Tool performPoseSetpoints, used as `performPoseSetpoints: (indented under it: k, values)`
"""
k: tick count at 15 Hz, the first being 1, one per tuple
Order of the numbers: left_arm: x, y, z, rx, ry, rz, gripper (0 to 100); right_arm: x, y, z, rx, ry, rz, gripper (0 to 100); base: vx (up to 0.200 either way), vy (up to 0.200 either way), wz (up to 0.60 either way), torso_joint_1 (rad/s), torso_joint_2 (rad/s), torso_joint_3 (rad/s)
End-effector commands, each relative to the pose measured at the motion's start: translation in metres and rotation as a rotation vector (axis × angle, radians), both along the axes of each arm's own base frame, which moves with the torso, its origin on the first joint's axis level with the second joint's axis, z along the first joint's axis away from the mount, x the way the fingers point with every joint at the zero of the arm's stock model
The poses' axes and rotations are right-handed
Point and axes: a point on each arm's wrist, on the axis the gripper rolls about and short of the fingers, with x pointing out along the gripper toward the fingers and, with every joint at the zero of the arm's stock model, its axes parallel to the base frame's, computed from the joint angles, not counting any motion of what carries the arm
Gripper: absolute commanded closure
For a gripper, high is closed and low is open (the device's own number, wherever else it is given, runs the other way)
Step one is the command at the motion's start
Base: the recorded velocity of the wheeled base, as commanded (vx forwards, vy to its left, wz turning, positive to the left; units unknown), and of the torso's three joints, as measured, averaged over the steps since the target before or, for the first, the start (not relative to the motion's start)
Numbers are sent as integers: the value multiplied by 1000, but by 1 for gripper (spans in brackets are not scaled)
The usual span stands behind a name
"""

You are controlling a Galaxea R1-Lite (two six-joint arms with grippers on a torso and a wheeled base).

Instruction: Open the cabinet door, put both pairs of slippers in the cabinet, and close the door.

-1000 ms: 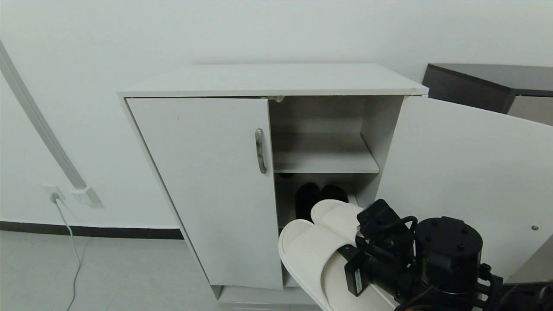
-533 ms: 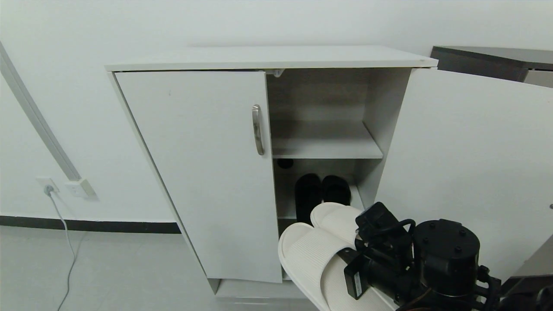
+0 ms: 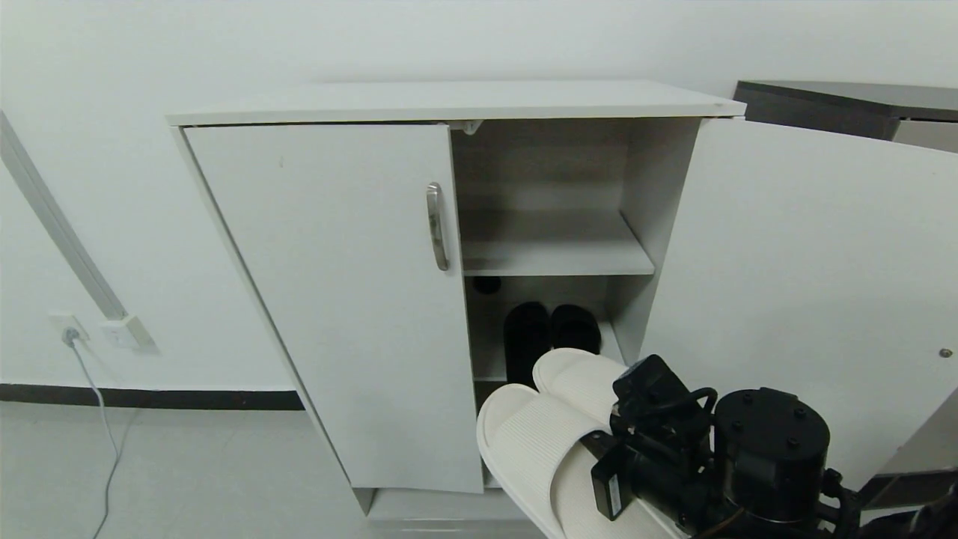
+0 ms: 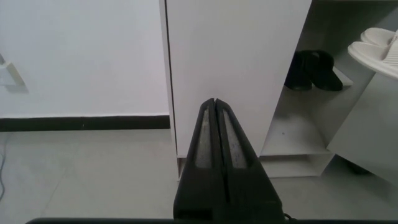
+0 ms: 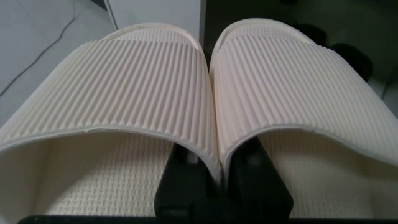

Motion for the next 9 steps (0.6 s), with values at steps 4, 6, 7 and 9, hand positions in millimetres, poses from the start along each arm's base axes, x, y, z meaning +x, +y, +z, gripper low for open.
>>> performPoseSetpoints:
  k: [4,6,7,9]
  values:
    - [0,0,0,-1,0,0,100,4,8,-13,-23,-4,-1,100,0,0,0,0,0,0]
    - [0,0,0,-1,2,0,100,11,18,-8,-23,-52,-75,100,0,0,0,0,0,0]
    - [0,0,0,1,2,-1,100,18,27,-5,-32,-55,-165,100,0,0,0,0,0,0]
    - [0,0,0,1,0,-1,100,28,42,5,-53,-6,-309,100,0,0,0,0,0,0]
